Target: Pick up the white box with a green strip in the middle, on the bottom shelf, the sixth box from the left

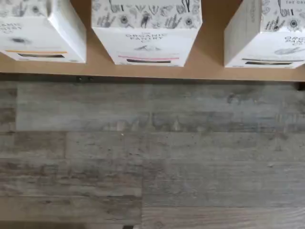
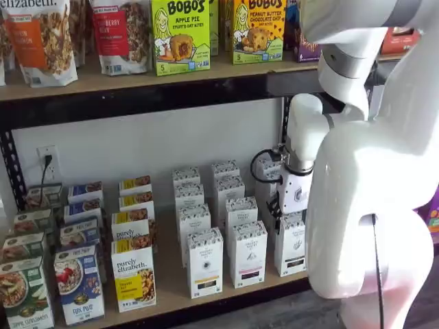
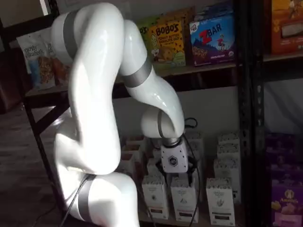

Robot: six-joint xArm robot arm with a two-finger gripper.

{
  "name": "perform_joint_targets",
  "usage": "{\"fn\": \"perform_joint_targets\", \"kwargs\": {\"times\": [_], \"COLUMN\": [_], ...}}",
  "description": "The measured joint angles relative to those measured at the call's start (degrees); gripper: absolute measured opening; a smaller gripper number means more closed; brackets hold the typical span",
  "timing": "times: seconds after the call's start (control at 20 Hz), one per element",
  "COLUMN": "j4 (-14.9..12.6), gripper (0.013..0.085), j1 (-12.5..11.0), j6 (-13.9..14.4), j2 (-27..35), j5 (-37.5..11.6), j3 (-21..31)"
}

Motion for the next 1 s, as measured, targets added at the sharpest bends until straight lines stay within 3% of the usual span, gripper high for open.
{"fn": "perform_joint_targets", "kwargs": {"times": [0.05,0.25,0.5,1.0], "j4": [-0.61,-9.18,-6.36,-5.81], "gripper": [0.0850,0.0850,0.0850,0.0850], "j1": [-0.27,-1.72,-3.37,-6.61], "j6": [0.27,6.82,2.64,-1.15], "j2": [1.77,8.43,16.28,27.98], "j5": [0.15,-1.44,-4.29,-4.91], "j3": [-1.35,-6.18,-11.90,-23.65]}}
